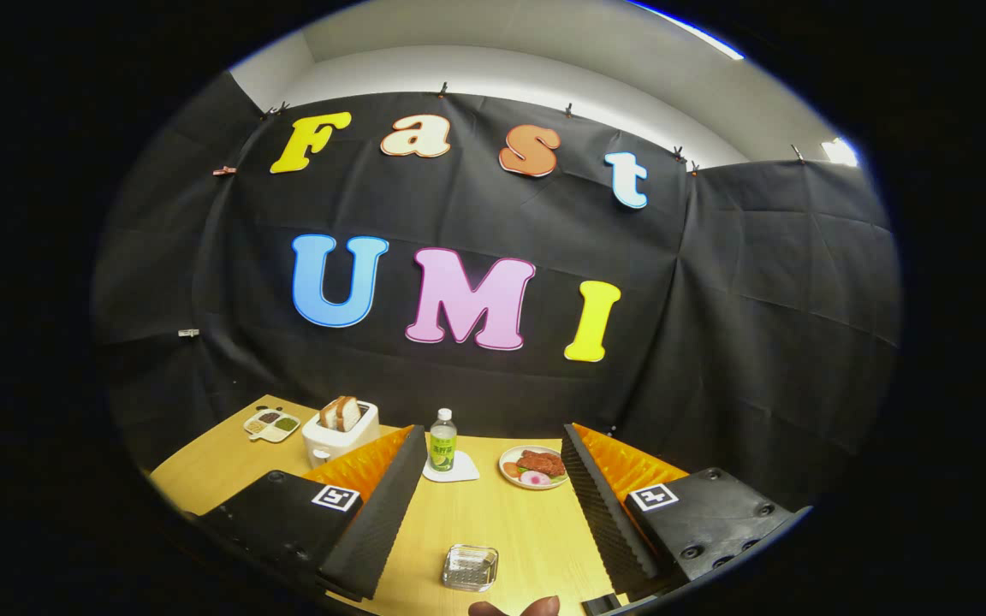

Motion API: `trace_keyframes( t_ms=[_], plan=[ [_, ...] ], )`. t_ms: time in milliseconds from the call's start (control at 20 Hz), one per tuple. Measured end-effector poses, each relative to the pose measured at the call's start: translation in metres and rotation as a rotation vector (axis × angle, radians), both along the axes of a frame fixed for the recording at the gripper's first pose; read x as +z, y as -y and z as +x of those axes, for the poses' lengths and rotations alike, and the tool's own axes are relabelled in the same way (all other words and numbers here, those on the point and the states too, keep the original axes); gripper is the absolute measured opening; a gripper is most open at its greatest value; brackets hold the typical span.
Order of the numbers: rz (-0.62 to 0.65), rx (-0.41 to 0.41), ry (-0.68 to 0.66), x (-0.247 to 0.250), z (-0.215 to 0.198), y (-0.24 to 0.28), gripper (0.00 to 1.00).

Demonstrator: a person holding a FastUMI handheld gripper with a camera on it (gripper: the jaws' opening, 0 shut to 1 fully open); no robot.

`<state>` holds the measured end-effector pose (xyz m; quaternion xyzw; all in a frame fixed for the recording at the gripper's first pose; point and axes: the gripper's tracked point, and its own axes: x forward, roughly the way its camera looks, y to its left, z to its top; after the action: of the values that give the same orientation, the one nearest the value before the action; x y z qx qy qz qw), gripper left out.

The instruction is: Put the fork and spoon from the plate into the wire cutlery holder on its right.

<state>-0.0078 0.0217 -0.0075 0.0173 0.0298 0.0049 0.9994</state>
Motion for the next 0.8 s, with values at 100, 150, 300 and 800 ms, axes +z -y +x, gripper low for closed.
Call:
trace_keyframes(
  t_ms=[100, 150, 300, 800],
  plan=[
    [0.002, 0.043, -0.017, -0.002, -0.003, -0.021, 0.98],
    [0.008, 0.07, -0.029, -0.004, -0.004, -0.034, 0.98],
    [0.058, 0.169, -0.118, -0.024, -0.01, -0.077, 0.98],
    [0.171, 0.437, -0.729, -0.15, -0.05, -0.208, 0.98]
  ],
)
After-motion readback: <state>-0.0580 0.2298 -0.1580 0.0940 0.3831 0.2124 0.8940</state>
